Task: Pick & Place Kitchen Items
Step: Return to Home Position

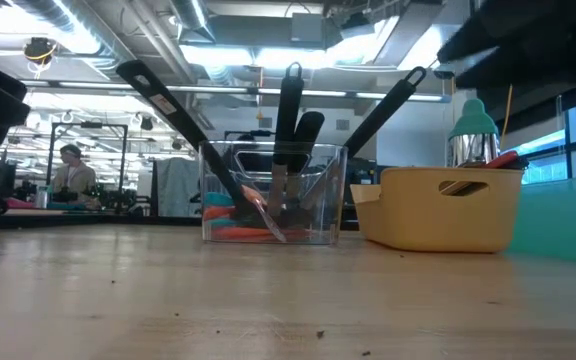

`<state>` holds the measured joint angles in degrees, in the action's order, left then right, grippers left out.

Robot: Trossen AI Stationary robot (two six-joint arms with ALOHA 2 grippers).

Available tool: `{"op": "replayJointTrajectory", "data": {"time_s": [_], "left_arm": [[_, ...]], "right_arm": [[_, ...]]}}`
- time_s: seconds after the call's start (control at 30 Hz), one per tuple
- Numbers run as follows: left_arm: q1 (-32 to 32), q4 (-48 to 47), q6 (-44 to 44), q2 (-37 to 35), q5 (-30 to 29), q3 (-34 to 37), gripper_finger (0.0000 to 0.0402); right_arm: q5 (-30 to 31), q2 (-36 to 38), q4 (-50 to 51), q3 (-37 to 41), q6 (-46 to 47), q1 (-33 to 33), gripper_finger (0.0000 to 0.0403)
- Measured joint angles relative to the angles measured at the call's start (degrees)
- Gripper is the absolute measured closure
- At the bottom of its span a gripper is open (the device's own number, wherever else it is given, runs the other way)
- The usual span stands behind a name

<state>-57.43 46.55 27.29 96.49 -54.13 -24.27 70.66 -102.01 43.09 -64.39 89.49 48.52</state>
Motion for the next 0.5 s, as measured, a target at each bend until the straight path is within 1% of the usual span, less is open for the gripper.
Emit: {"op": "replayJointTrajectory", "data": {"time_s": [0.13,0.23,0.3,0.43,0.5], "left_arm": [[0.9,0.5,-0.9,0.0,-0.1,0.0,0.0261],[1.7,1.1,-1.5,0.0,0.2,0.0,0.0261],[1.9,1.0,-1.5,0.0,0.1,0.0,0.0260],[2.8,0.6,-1.9,0.0,0.0,0.0,0.0260],[3.3,0.0,-1.9,0.0,-0.1,0.0,0.0261]], "right_arm": [[-1.7,4.3,-6.3,7.0,-3.4,-1.0,0.0186],[-2.3,7.9,-7.8,10.5,-6.1,-2.0,0.0186],[-2.8,11.3,-7.0,12.4,-8.5,-2.5,0.0186],[-2.4,19.1,-7.9,14.3,-17.2,-2.8,0.0186],[-1.4,22.6,-10.9,15.2,-23.3,-2.3,0.0186]]}}
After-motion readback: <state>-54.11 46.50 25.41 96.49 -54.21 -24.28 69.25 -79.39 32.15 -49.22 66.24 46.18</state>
